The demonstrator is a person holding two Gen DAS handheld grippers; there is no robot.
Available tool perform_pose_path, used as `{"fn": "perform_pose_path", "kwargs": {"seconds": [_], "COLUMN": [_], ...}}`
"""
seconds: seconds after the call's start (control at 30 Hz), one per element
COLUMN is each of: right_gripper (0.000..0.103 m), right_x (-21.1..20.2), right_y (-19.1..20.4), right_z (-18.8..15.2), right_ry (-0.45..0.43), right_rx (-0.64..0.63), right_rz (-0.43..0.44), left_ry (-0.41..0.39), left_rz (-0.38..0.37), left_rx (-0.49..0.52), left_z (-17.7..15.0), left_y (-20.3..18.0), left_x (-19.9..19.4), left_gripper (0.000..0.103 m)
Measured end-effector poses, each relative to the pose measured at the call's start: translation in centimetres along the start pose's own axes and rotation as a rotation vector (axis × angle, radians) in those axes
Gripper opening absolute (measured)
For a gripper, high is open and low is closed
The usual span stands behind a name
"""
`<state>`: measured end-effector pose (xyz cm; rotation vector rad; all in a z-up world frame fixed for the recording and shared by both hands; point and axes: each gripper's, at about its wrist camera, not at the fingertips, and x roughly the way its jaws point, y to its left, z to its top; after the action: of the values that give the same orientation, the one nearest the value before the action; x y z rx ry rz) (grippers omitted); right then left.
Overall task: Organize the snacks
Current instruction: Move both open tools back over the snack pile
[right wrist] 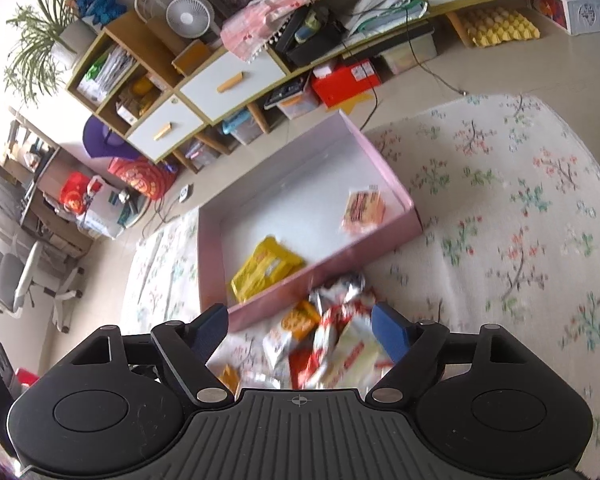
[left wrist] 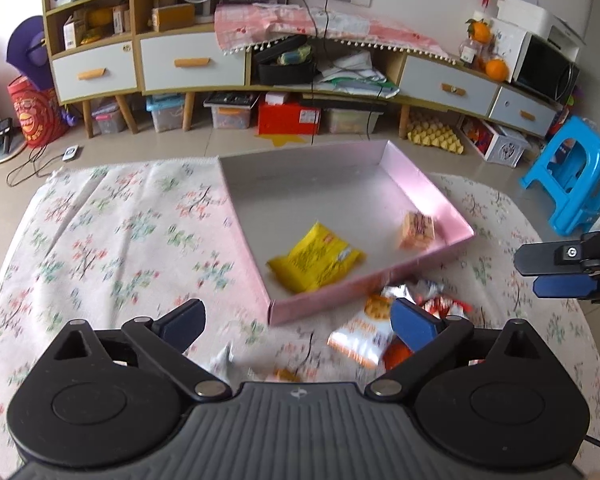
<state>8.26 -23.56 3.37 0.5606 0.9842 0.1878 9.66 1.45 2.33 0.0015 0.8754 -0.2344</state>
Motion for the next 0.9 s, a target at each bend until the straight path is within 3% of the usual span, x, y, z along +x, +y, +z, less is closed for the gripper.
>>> {"fn": "perform_pose_path", "kwargs": {"seconds": [0.17,0.27,0.43,0.57,0.9], "right_gripper": [0.086,0.086,0.086,0.086,0.086], "right_x": [-0.6,-0.4,-0.6,-0.4,2.3], "right_y": [0.2,0.5,0.9,1.6,4.2], "right_z": [-2.3,-3.6,-5.4,-6.8,-10.1], "right_ry": [0.018,0.063,0.106,0.124,0.160], "right_rx": [-0.025,-0.058,-0.089,-0.114,-0.219], "right_rz": [0.055,0.027,0.059,0.075,0.066], "left_ry": [-0.004,0.011,0.017,0.049,0.070], "left_rz": [0.020,0.027,0.004,-0.021,-0.001], "left_rx": [-0.016,-0.005,0.005,-0.007,0.039], "left_z": [-1.6,-2.6,-3.8,-4.9,-6.9], "left_y": [0.6,0.9,1.8,2.0,2.5], "left_x": [-0.7,-1.0,-1.7,-1.5,-1.0], "left_gripper": [0.100,0.100,0.100,0.100,0.096]}}
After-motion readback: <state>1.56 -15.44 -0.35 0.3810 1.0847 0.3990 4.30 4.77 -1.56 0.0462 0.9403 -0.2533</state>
